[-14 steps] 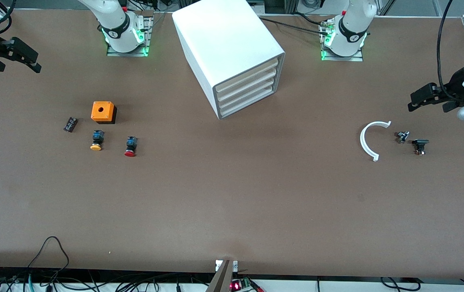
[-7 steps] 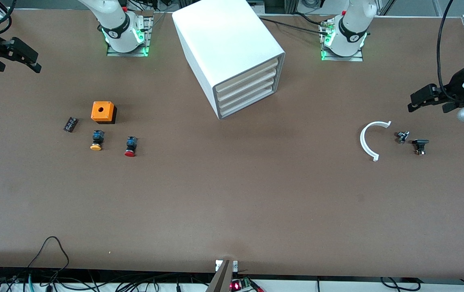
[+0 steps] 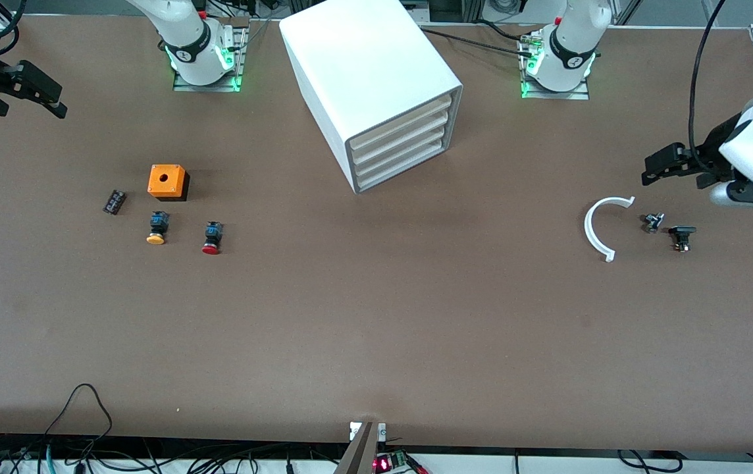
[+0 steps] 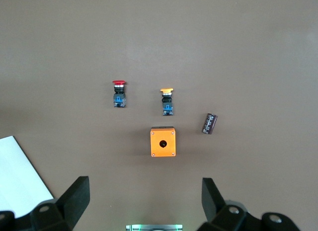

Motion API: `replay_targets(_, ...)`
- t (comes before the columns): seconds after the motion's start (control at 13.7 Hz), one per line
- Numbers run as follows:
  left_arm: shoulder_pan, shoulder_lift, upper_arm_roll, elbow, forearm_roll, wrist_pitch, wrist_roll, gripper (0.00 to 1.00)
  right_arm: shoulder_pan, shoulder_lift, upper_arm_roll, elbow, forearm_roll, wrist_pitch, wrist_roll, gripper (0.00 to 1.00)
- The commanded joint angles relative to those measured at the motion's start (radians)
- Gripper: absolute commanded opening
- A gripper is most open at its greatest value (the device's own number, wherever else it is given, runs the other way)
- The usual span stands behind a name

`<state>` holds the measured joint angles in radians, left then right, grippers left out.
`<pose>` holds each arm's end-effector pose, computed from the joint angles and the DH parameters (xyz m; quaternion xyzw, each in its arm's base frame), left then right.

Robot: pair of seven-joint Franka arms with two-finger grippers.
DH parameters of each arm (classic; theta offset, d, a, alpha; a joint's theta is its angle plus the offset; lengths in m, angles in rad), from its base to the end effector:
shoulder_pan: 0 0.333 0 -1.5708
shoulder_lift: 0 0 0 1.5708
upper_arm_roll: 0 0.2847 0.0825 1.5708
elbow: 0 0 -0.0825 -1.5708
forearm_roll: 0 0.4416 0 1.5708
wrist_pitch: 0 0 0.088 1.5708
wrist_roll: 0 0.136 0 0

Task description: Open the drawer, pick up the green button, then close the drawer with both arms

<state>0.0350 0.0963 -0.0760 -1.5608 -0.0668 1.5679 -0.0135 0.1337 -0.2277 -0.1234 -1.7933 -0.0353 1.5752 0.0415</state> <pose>0.6312 -0.0335 0.5098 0.9983 -0.0123 -0.0454 0.0358 0.5471 -0.0042 0.5776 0.9999 -0.0141 0.0041 0.0036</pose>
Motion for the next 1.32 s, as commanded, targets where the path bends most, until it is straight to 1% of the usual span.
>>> replay_targets(0.0,-0.026,0.031,-0.011,-0.039,-0.025,0.003,0.015,1.0,0.001,0.001,0.001,0.008,-0.011,-0.011,0.008,1.0)
replay_targets(0.22,-0.029,0.045,-0.018,-0.051,-0.065,0.012,0.018,1.0,0.0,0.002,-0.001,0.008,-0.011,-0.011,0.008,1.0)
replay_targets(0.37,-0.027,0.077,-0.028,-0.083,-0.071,0.076,0.02,1.0,-0.003,0.014,-0.002,0.008,-0.009,-0.008,0.009,1.0)
replay_targets(0.51,-0.029,0.123,-0.062,-0.154,-0.097,0.162,0.021,1.0,-0.005,0.024,-0.002,0.012,-0.012,0.008,0.009,1.0)
replay_targets(0.66,-0.032,0.158,-0.085,-0.179,-0.11,0.187,0.023,1.0,-0.008,0.053,-0.004,0.015,-0.003,0.025,0.011,1.0)
replay_targets(0.73,-0.033,0.177,-0.112,-0.197,-0.135,0.205,0.023,1.0,-0.008,0.074,-0.005,0.021,-0.005,0.046,0.009,1.0)
replay_targets(0.8,-0.033,0.199,-0.12,-0.214,-0.166,0.213,0.024,1.0,-0.003,0.082,-0.004,0.032,-0.012,0.061,0.008,1.0)
replay_targets(0.95,-0.034,0.253,-0.152,-0.251,-0.282,0.215,0.091,1.0,-0.003,0.102,-0.002,0.041,-0.005,0.063,0.009,1.0)
replay_targets(1.1,-0.033,0.302,-0.157,-0.31,-0.465,0.233,0.229,1.0,0.001,0.14,-0.002,0.043,-0.008,0.077,-0.005,1.0)
replay_targets(1.24,-0.033,0.342,-0.159,-0.367,-0.609,0.248,0.355,1.0,0.035,0.218,0.004,0.08,-0.006,0.095,0.0,1.0)
